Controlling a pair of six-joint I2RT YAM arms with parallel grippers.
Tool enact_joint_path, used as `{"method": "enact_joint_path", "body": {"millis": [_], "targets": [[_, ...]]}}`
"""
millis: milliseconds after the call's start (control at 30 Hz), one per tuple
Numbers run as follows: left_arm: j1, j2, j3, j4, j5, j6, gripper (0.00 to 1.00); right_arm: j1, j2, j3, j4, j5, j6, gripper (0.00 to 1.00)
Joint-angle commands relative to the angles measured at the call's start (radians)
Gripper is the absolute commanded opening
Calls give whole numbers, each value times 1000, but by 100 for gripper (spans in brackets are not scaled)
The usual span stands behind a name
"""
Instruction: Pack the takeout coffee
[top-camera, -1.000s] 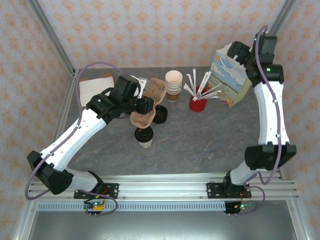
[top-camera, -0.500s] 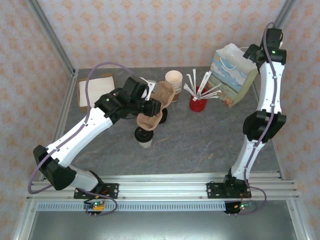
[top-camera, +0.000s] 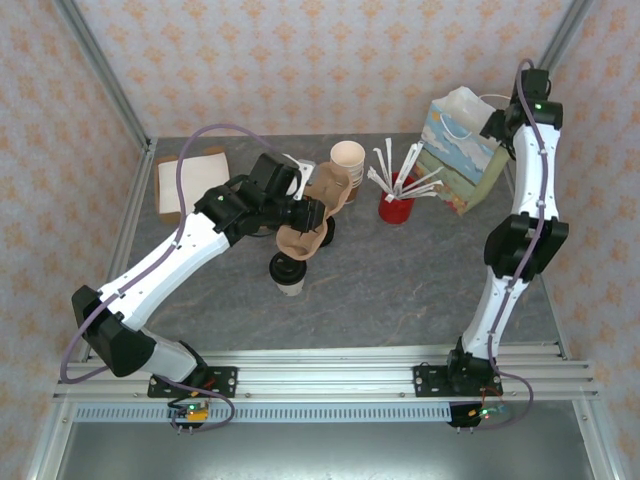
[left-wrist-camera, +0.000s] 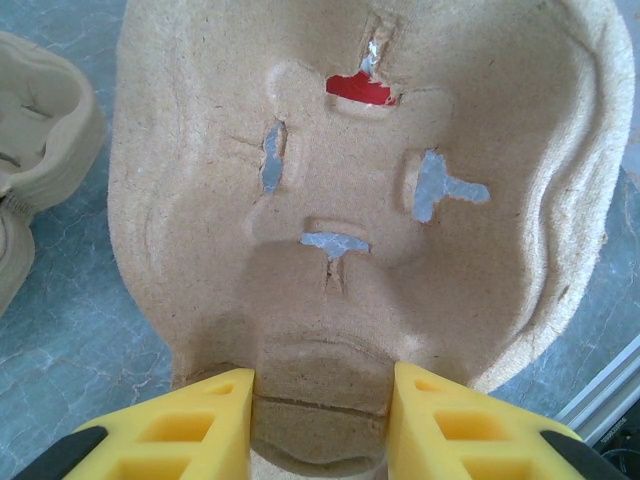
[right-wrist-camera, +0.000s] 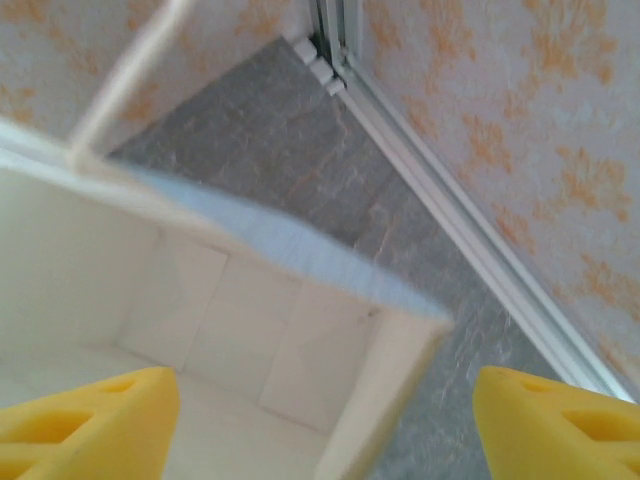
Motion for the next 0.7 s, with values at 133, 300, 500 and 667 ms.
{"method": "enact_joint_path", "body": {"millis": [133,300,500,667], "targets": [[-12,5,27,30,3,9,34,-1,-279,-272,74,-117,51,73],[-12,5,21,35,3,17,34,-1,-440,-438,153,-219,98,69],[-12,5,16,42,13,26,35,-1,-462,-411,140,-62,36,67],[-12,1,12,50,17,28,35,-1,-330,-275,145,53,-47,72]]}}
